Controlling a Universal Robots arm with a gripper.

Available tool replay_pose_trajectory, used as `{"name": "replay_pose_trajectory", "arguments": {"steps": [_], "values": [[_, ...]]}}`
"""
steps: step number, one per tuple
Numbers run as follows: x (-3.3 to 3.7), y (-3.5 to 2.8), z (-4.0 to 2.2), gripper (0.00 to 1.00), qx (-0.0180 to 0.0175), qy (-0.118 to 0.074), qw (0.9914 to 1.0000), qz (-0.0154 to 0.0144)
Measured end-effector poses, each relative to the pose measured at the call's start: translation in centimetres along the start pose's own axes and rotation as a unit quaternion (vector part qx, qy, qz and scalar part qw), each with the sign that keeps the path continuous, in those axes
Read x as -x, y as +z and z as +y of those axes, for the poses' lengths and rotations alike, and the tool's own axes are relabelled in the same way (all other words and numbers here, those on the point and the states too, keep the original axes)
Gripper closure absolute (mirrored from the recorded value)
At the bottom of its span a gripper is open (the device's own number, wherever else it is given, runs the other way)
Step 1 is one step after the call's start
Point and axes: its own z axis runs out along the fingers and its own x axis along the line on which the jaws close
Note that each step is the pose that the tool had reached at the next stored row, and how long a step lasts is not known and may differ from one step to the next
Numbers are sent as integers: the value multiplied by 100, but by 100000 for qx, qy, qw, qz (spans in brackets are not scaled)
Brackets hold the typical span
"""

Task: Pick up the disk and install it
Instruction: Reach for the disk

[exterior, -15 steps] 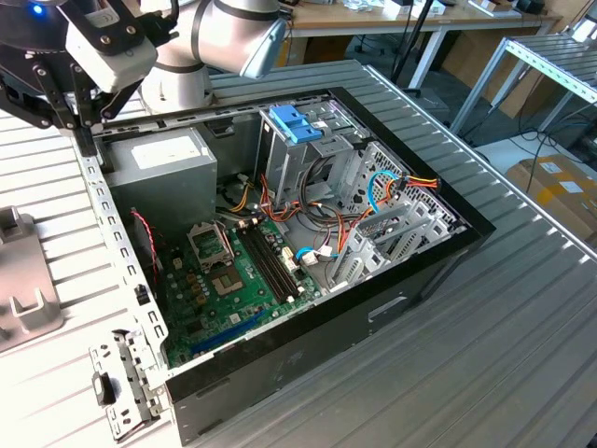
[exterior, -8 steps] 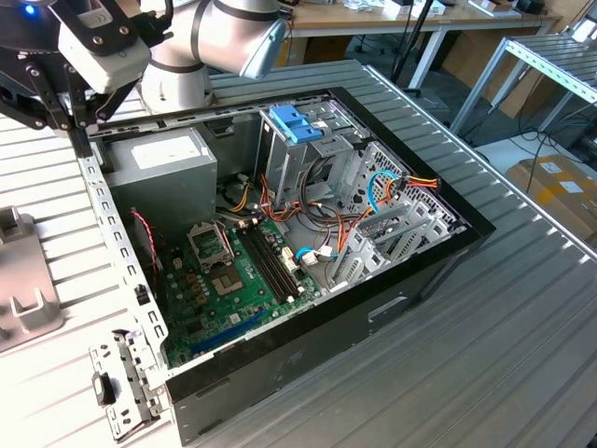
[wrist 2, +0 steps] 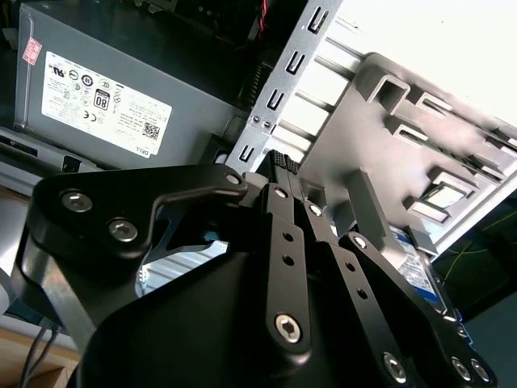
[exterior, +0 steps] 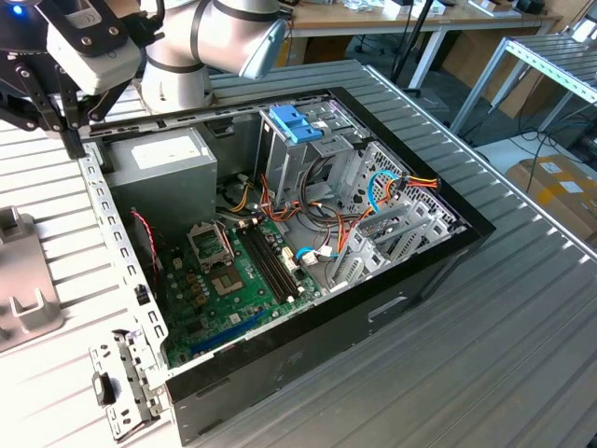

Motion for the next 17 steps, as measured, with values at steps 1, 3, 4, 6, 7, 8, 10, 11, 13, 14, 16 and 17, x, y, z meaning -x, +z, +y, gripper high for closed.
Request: {"name": "replay_pose_trajectory", "arguments": {"steps": [1, 3, 4, 6, 7, 8, 10, 11, 13, 14, 16, 17], "values": [[-9, 0, -1, 89, -1, 0, 100000, 3], [-22, -1, -2, 89, 0, 2, 100000, 2], [-30, -1, -2, 89, -1, 3, 100000, 0], [-42, -1, -3, 89, 0, 1, 100000, 0], [-48, -1, -4, 89, 1, 2, 100000, 2], [-54, -2, -4, 89, 0, 2, 100000, 1], [-70, -2, -5, 89, -2, -1, 100000, 2], [-76, -2, -6, 89, -2, 0, 100000, 3], [-86, -2, -6, 89, -1, 2, 100000, -1], [-92, -3, -7, 89, -1, 0, 100000, 2], [-104, -3, -8, 89, -3, 1, 100000, 4], [-109, -4, -8, 89, -5, -1, 100000, 4]]}}
